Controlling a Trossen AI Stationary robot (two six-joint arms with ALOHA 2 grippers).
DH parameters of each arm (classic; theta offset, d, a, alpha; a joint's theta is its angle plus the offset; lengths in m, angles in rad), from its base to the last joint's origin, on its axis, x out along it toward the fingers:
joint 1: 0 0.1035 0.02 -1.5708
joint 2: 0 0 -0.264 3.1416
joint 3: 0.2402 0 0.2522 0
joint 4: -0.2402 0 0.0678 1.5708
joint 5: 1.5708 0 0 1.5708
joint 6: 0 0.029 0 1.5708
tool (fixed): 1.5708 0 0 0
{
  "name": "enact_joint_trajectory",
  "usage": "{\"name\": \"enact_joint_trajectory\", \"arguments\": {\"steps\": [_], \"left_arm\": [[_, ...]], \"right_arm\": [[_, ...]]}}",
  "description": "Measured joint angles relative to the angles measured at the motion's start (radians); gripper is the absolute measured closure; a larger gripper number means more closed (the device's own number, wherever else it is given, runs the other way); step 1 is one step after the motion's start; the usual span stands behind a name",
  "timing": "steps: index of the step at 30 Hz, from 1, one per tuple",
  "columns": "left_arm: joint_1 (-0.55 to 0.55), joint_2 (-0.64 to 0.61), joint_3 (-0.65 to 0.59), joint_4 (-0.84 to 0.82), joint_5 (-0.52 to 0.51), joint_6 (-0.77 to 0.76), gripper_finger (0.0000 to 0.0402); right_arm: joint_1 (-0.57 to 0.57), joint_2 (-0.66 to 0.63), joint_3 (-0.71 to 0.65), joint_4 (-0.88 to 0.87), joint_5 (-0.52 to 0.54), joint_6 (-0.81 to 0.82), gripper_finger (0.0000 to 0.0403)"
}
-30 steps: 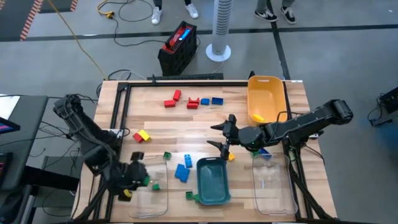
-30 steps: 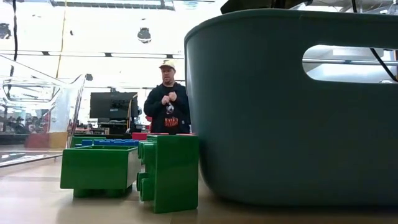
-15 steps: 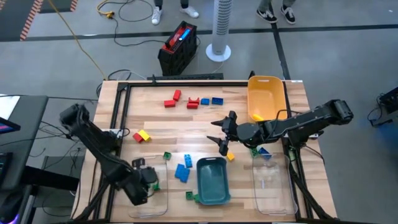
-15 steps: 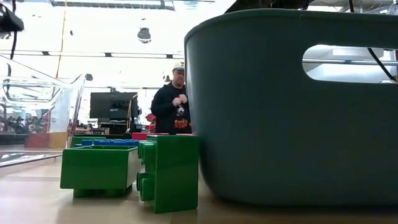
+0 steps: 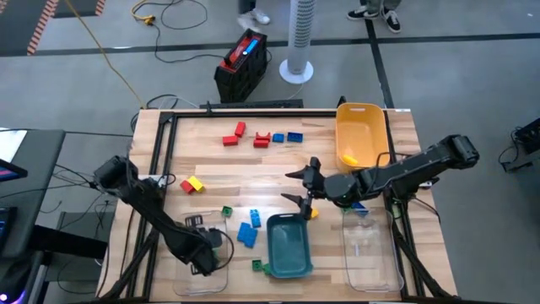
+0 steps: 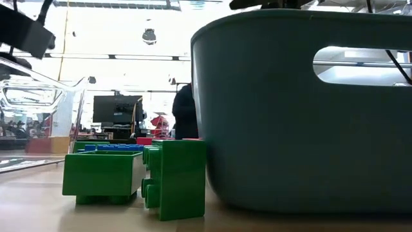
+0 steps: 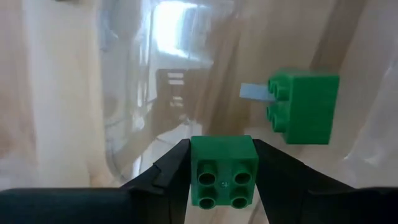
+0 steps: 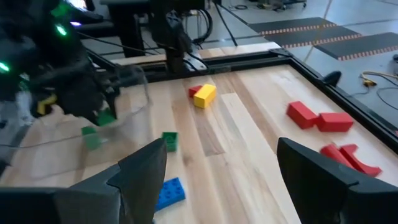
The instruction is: Sort blocks
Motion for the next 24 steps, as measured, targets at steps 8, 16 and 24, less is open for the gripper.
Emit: {"name": "enact_joint_trajectory", "arguments": {"steps": [8, 16, 24], "left_arm": [[0.003, -0.015, 0.0, -0.002, -0.001, 0.018, 0.0204], [0.018, -0.114, 0.04, -0.05, 0.076, 0.052, 0.0174], [0.076, -0.211, 0.245, -0.222, -0.123, 0.117, 0.0178]], "right_arm": [[0.027, 0.0, 0.0, 0.012, -0.001, 0.003, 0.0088], [0.051, -0.001, 0.0, 0.009, 0.0, 0.002, 0.0088], [0.032, -0.035, 0.0, -0.124, 0.02, 0.034, 0.0088]]}}
